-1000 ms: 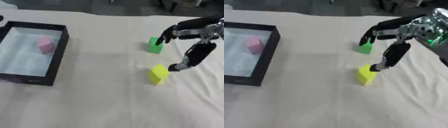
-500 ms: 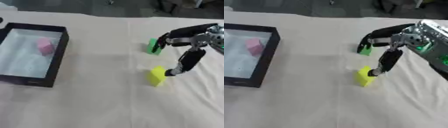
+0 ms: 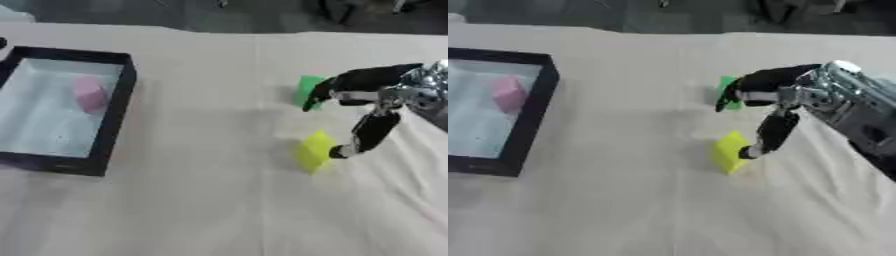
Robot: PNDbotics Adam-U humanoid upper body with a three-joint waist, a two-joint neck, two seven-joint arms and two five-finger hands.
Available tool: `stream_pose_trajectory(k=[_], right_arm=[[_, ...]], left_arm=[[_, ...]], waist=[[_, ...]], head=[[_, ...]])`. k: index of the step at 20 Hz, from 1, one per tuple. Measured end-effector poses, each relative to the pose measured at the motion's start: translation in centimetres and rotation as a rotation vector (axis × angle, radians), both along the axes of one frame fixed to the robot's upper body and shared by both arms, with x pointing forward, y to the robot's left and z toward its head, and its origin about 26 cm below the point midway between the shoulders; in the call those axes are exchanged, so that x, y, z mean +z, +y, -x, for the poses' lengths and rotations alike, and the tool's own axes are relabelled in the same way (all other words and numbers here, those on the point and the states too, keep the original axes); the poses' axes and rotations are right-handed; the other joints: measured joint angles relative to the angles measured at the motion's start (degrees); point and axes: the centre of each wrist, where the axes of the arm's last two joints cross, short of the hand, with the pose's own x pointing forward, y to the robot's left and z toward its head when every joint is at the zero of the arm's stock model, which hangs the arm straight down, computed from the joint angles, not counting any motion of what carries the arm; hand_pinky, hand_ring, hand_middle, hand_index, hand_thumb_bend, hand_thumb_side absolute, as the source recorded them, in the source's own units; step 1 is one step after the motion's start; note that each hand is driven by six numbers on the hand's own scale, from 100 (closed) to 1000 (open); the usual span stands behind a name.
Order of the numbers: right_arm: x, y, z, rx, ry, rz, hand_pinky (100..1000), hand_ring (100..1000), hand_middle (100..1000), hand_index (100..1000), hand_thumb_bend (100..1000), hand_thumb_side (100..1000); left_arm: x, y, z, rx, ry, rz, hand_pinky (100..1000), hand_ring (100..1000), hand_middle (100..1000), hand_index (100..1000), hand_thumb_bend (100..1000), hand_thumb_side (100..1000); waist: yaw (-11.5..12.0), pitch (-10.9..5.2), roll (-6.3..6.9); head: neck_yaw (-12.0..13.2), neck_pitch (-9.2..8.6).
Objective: Pick up the objects with one hand, pass them to the other hand, and then place them into the box on the other side of the table.
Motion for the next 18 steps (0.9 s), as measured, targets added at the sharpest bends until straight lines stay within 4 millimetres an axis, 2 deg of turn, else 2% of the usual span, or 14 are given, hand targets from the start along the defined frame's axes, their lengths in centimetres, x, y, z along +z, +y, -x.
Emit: stream_pose_trajectory(k=[9,18], right_arm=[[-1.7,-0.8,-0.6,0.011,0.007,0.038,896,932,917,870,515,250],[-3.0,-1.3,-1.6,-0.02,0.021,0.028,898,935,921,865,499,204]], left_arm=[[0.1,0.0,0.1,-0.001,-0.004,0.001,725,800,830,888,188,693],[0.0,-0.2,0.1,-0.006,-0.001,0.008,725,799,830,889,180,698]], waist=[[0.0,0.18,0.57],[0.05,0.22,0.58]], head=[[0.0,0.05],[0.08,0.06]])
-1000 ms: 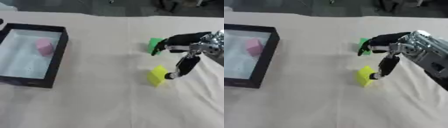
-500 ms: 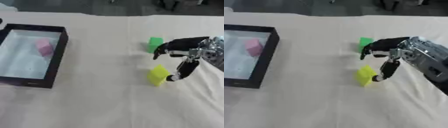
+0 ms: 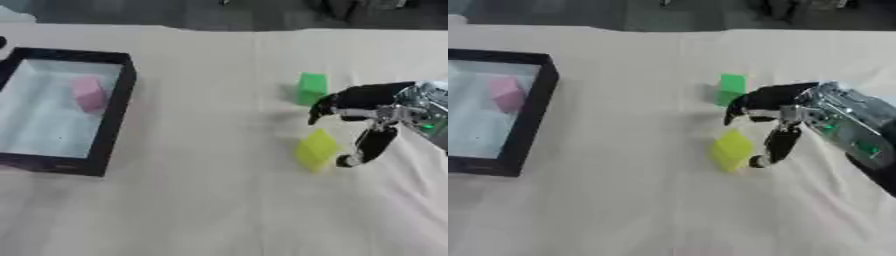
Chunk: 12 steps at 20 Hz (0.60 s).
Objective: Pick up the objects with one hand, pass them to the other hand, and then place them into the box on the other side of the table.
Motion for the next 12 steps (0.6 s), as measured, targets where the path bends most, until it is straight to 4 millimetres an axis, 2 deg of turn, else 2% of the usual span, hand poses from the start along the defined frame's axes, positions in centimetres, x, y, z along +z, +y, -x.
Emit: stream_pose_trajectory(k=[12], right_arm=[[-1.8,-0.2,-1.0,-0.03,-0.007,-0.042,893,927,912,860,458,184]], left_arm=[[0.0,0.0,0.0,-0.002,0.002,-0.001,726,798,829,888,177,701]], waist=[[0.26,0.01,0.0]], head=[[-0.01,0.0]])
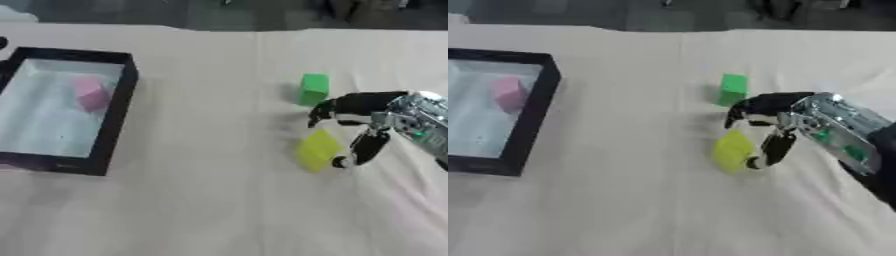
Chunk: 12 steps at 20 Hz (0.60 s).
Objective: Pick up the objects with one hand, pass them to the other hand, and then place them into the box on the other side of the table.
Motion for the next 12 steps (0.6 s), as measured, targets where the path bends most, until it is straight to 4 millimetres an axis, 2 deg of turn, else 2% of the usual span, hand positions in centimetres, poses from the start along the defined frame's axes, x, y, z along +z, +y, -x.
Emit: stream_pose_trajectory(k=[5,9,12], right_arm=[[-0.34,0.16,-0.08,0.006,-0.005,-0.015,888,918,898,841,446,155],[-0.37,0.26,-0.07,0.016,-0.019,-0.029,881,897,870,802,439,111],[-0.44,0.29,-0.04,0.022,-0.027,-0.037,874,885,844,749,400,100]], left_arm=[[-0.05,-0.07,-0.01,-0.002,0.001,0.004,726,797,829,888,177,702],[-0.09,-0.13,-0.02,-0.003,0.001,0.007,726,797,829,889,175,703],[-0.09,-0.13,-0.02,-0.003,0.001,0.007,726,796,828,888,172,702]], waist=[[0.02,0.05,0.0],[0.03,0.05,0.0],[0.08,0.05,0.0]], head=[[0.0,0.0],[0.0,0.01],[0.02,0.02]])
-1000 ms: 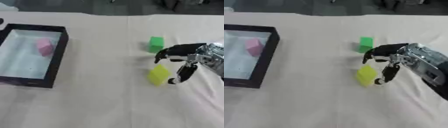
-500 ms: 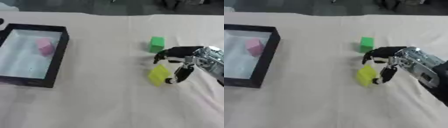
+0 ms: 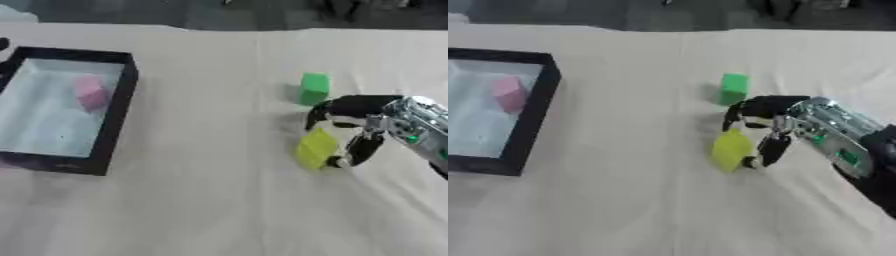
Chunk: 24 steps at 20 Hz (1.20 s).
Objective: Pick up the objects with one hand, pass them to the other hand, and then place them into the box on the other side of the table.
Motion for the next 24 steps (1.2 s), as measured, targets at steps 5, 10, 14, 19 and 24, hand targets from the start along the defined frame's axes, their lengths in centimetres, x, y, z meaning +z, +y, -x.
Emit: stream_pose_trajectory(k=[5,10,14,19,24], right_arm=[[-0.1,0.0,0.0,0.005,-0.02,-0.027,862,866,810,695,325,100],[0.0,0.2,0.2,0.015,-0.041,-0.053,857,858,797,677,307,100],[0.3,0.2,0.4,0.018,-0.046,-0.058,855,855,793,666,312,100],[1.2,0.1,0.9,0.011,-0.064,-0.064,852,851,789,663,318,100],[2.6,-0.6,1.8,-0.037,-0.105,-0.117,850,841,781,651,287,100]], left_arm=[[0.0,0.0,0.0,0.0,0.0,0.0,726,794,825,886,173,700],[0.0,0.0,0.0,0.0,0.001,0.0,726,793,825,885,172,700],[0.0,0.0,0.0,0.002,0.002,0.0,726,793,824,885,171,700],[0.0,0.0,0.0,0.003,0.003,0.0,726,793,824,885,170,700],[-0.1,0.0,0.0,0.002,0.007,-0.003,726,792,824,885,169,700]], waist=[[0.17,0.0,0.0],[0.24,0.0,-0.02],[0.2,0.0,-0.03],[-0.04,-0.01,-0.03],[-0.27,-0.02,-0.03]], head=[[0.14,0.02],[0.45,0.02],[0.68,0.03],[0.99,0.02],[1.0,-0.01]])
